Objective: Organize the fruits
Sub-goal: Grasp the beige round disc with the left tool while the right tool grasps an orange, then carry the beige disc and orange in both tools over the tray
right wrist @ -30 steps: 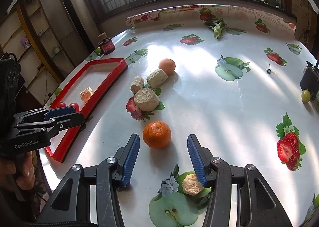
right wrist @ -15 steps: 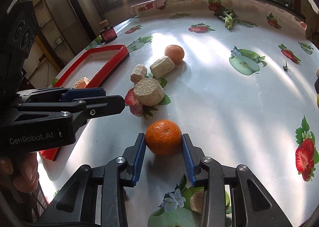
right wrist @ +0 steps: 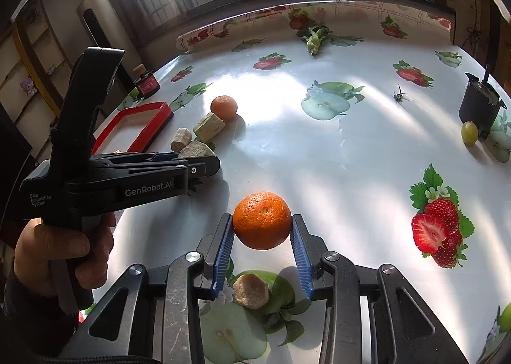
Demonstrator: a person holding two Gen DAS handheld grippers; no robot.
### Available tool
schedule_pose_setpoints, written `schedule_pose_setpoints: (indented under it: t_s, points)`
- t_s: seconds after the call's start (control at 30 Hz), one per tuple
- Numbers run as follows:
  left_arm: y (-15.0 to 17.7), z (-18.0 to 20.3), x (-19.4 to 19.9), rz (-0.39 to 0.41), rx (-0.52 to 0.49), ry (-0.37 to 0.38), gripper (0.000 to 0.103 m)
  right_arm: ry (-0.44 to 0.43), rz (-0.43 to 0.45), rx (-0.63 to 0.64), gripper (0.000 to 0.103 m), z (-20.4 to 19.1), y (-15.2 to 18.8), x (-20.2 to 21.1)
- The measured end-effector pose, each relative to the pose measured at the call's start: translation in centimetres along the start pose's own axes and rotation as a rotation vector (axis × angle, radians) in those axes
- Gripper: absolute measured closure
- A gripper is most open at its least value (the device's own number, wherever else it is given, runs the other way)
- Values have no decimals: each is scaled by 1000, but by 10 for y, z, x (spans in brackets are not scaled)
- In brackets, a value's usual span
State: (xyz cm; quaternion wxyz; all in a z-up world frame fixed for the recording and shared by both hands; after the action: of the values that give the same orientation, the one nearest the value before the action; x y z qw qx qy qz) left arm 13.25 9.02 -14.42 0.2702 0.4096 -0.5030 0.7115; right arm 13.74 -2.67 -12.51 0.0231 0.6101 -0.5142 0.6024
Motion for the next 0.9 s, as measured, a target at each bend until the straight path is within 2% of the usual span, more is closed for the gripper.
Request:
schedule_pose_setpoints:
  t_s: [0.33, 0.9]
  points:
    - [10, -13, 35, 47, 12, -12, 72, 0, 18, 21, 66, -13, -4, 7]
    - [30, -63, 76, 101, 84, -69, 71, -28, 19, 100, 66, -64, -10, 4]
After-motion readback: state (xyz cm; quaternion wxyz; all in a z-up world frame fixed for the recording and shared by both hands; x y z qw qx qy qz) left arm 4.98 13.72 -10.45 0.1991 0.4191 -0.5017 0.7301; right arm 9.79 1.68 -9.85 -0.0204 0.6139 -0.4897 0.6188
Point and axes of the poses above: each gripper's, at about its wrist camera, not at the fingertips, and x roughly against the way its jaws point, z to its right, y to its underside, the point moved 9 cm from there along -x, roughly the way its jaws point, and after that the axes turned 1 degree about -y, right-handed, at the moved point
